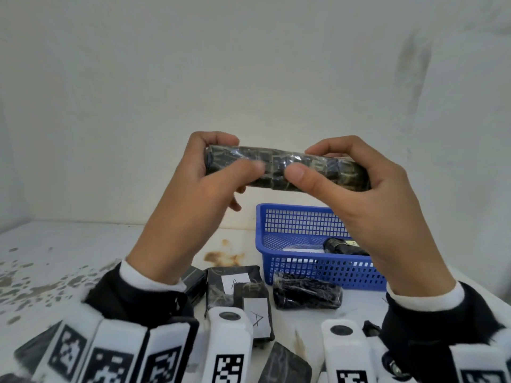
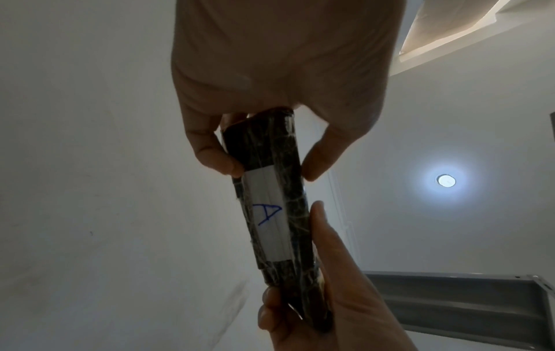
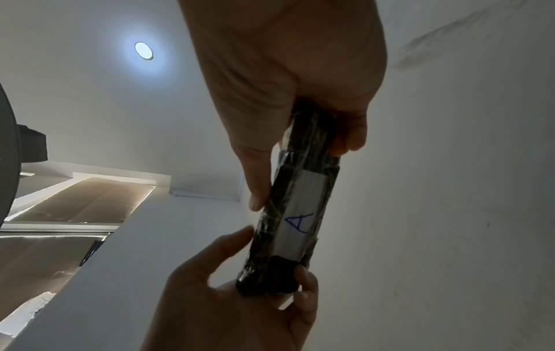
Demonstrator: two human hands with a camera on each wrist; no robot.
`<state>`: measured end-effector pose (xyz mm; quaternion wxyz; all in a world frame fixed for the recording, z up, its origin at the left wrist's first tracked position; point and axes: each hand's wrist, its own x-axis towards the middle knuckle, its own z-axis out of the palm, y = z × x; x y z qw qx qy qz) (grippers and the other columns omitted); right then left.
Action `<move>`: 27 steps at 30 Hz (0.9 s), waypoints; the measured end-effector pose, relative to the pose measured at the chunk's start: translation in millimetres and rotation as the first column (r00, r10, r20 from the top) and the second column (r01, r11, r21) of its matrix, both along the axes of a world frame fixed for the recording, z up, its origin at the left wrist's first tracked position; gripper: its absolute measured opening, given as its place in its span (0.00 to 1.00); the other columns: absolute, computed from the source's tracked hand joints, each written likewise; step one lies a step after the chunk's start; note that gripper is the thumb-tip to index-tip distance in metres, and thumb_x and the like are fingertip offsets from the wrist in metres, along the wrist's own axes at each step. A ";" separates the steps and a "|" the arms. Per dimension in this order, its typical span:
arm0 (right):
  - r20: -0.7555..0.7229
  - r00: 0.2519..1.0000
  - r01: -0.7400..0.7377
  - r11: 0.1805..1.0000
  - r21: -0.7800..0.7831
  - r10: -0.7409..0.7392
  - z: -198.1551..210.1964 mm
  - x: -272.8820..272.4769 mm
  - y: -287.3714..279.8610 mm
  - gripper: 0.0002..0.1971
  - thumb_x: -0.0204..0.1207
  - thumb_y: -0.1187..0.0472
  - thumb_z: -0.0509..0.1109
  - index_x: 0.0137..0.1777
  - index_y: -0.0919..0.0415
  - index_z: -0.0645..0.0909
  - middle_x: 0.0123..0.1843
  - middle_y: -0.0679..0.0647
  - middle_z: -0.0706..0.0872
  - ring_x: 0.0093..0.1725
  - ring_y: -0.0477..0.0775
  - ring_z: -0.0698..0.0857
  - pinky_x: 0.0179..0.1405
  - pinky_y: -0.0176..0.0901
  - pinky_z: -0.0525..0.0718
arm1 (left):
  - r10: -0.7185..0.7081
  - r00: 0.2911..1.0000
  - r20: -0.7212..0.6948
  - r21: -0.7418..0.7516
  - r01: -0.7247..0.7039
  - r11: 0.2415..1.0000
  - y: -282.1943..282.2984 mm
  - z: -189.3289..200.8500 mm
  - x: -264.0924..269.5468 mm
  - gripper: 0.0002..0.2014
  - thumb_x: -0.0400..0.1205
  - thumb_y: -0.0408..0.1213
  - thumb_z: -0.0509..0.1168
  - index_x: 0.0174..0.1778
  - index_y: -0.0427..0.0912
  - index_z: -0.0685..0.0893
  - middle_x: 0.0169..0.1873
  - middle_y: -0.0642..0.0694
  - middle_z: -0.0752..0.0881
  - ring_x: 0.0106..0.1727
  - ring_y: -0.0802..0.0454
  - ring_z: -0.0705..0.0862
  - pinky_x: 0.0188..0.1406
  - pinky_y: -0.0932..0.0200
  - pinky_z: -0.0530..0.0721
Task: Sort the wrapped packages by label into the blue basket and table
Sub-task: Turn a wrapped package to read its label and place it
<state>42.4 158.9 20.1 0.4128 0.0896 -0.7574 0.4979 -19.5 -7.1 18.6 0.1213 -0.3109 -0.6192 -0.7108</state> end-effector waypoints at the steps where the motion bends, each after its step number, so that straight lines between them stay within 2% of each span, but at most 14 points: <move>1: 0.006 1.000 -0.002 1.000 0.000 0.002 0.3 0.6 0.9 0.20 0.57 0.37 0.79 0.45 0.46 0.88 0.40 0.43 0.87 0.30 0.37 0.80 0.32 0.24 0.76 | -0.026 1.000 0.008 0.007 0.026 1.000 -1.5 0.1 -1.3 0.24 0.62 0.36 0.66 0.56 0.51 0.76 0.39 0.51 0.85 0.40 0.53 0.82 0.45 0.51 0.82; 3: 0.036 0.999 0.011 1.000 -0.001 -0.011 0.7 0.9 3.4 0.18 0.58 0.37 0.78 0.43 0.45 0.88 0.31 0.39 0.85 0.27 0.37 0.78 0.30 0.28 0.79 | -0.050 0.999 0.009 -0.039 0.050 0.998 -4.0 0.1 -3.0 0.31 0.59 0.32 0.65 0.60 0.54 0.72 0.42 0.52 0.84 0.45 0.52 0.84 0.54 0.49 0.82; 4: 0.054 0.998 0.026 1.000 0.004 -0.026 0.6 0.0 5.1 0.18 0.59 0.35 0.77 0.42 0.45 0.88 0.29 0.39 0.85 0.26 0.38 0.78 0.30 0.29 0.79 | -0.048 0.999 -0.005 -0.072 0.048 0.996 -4.4 -0.2 -3.0 0.32 0.61 0.33 0.68 0.62 0.54 0.72 0.43 0.54 0.85 0.45 0.54 0.85 0.55 0.52 0.83; 6: 0.105 0.992 0.064 0.998 0.022 -0.066 1.5 -1.8 7.5 0.19 0.62 0.31 0.72 0.42 0.44 0.88 0.25 0.40 0.83 0.24 0.39 0.77 0.30 0.30 0.78 | -0.034 0.998 -0.043 -0.108 0.029 0.994 -2.6 -0.3 -1.3 0.32 0.66 0.41 0.80 0.64 0.50 0.74 0.43 0.56 0.87 0.44 0.59 0.87 0.50 0.59 0.85; 8: 0.195 0.975 0.089 0.992 0.084 -0.104 2.3 -2.3 10.0 0.22 0.67 0.27 0.64 0.43 0.43 0.87 0.25 0.39 0.83 0.25 0.39 0.78 0.33 0.31 0.76 | 0.016 0.997 -0.076 -0.089 -0.023 0.996 0.4 0.3 0.0 0.27 0.68 0.46 0.75 0.62 0.46 0.78 0.41 0.55 0.89 0.40 0.60 0.86 0.43 0.64 0.85; 9: 0.248 0.961 0.092 0.986 0.137 -0.124 1.3 -2.3 11.5 0.24 0.68 0.25 0.60 0.44 0.41 0.87 0.29 0.38 0.86 0.29 0.38 0.81 0.38 0.34 0.78 | 0.056 0.994 -0.092 -0.074 -0.063 0.995 1.4 0.2 -0.1 0.23 0.69 0.47 0.72 0.59 0.46 0.80 0.40 0.54 0.89 0.39 0.59 0.86 0.41 0.65 0.84; 10: 0.295 0.943 0.095 0.976 0.198 -0.152 -0.5 -3.1 13.2 0.25 0.69 0.24 0.56 0.46 0.38 0.86 0.38 0.39 0.89 0.40 0.37 0.84 0.46 0.38 0.79 | 0.104 0.989 -0.109 -0.065 -0.112 0.992 2.1 -0.4 -1.6 0.19 0.71 0.47 0.73 0.56 0.47 0.83 0.40 0.53 0.89 0.39 0.58 0.86 0.40 0.64 0.84; 12: 0.321 0.916 0.141 0.942 0.303 -0.241 -3.8 -4.6 16.3 0.22 0.73 0.25 0.54 0.50 0.33 0.84 0.56 0.42 0.86 0.62 0.47 0.79 0.58 0.45 0.74 | 0.198 0.970 -0.139 -0.076 -0.210 0.975 2.9 -2.1 -5.0 0.11 0.73 0.47 0.77 0.48 0.52 0.86 0.40 0.52 0.90 0.41 0.53 0.87 0.45 0.55 0.87; 13: 0.297 0.917 0.167 0.934 0.317 -0.265 -4.4 -4.9 17.1 0.19 0.76 0.28 0.55 0.52 0.33 0.83 0.58 0.41 0.84 0.63 0.47 0.77 0.57 0.42 0.73 | 0.221 0.964 -0.144 -0.089 -0.235 0.968 3.5 -2.8 -4.8 0.09 0.74 0.47 0.77 0.46 0.53 0.86 0.40 0.51 0.90 0.41 0.50 0.88 0.49 0.49 0.88; 15: 0.230 0.957 0.120 0.963 0.241 -0.177 -2.6 -4.4 14.7 0.18 0.80 0.33 0.58 0.59 0.36 0.85 0.56 0.37 0.86 0.46 0.41 0.81 0.45 0.30 0.77 | 0.207 0.967 -0.147 -0.129 -0.227 0.965 5.2 -3.6 -2.8 0.07 0.73 0.45 0.77 0.44 0.53 0.87 0.40 0.46 0.89 0.37 0.46 0.89 0.49 0.42 0.89; 17: 0.189 0.982 -0.027 0.994 0.106 0.007 1.4 -0.9 9.9 0.21 0.77 0.34 0.58 0.62 0.35 0.85 0.55 0.37 0.90 0.33 0.45 0.82 0.36 0.32 0.81 | 0.177 0.970 -0.168 -0.174 -0.206 0.963 6.3 -3.7 0.6 0.08 0.71 0.44 0.78 0.44 0.55 0.88 0.37 0.45 0.87 0.33 0.50 0.89 0.43 0.44 0.90; 20: 0.218 0.949 -0.234 0.972 0.008 0.226 4.1 4.6 3.6 0.23 0.71 0.32 0.59 0.60 0.36 0.86 0.53 0.41 0.92 0.33 0.51 0.86 0.30 0.38 0.82 | 0.155 0.969 -0.192 -0.178 -0.190 0.966 8.0 -4.4 1.6 0.11 0.69 0.45 0.81 0.44 0.59 0.89 0.34 0.53 0.86 0.31 0.55 0.88 0.40 0.48 0.91; 24: 0.189 0.962 -0.203 0.979 0.016 0.197 0.9 -0.4 3.6 0.14 0.77 0.44 0.68 0.57 0.44 0.89 0.38 0.45 0.92 0.28 0.47 0.84 0.30 0.35 0.84 | 0.134 0.969 -0.210 -0.208 -0.178 0.962 13.9 -6.5 3.1 0.15 0.68 0.50 0.80 0.49 0.60 0.87 0.40 0.58 0.89 0.36 0.58 0.88 0.43 0.53 0.89; 27: 0.151 0.967 -0.203 0.979 -0.033 0.206 -1.3 -4.8 6.9 0.14 0.79 0.48 0.69 0.58 0.51 0.90 0.41 0.54 0.93 0.31 0.53 0.87 0.36 0.42 0.89 | 0.091 0.986 -0.139 -0.176 -0.115 0.978 15.9 -6.9 2.4 0.17 0.68 0.57 0.72 0.50 0.56 0.88 0.45 0.56 0.91 0.45 0.56 0.90 0.51 0.51 0.88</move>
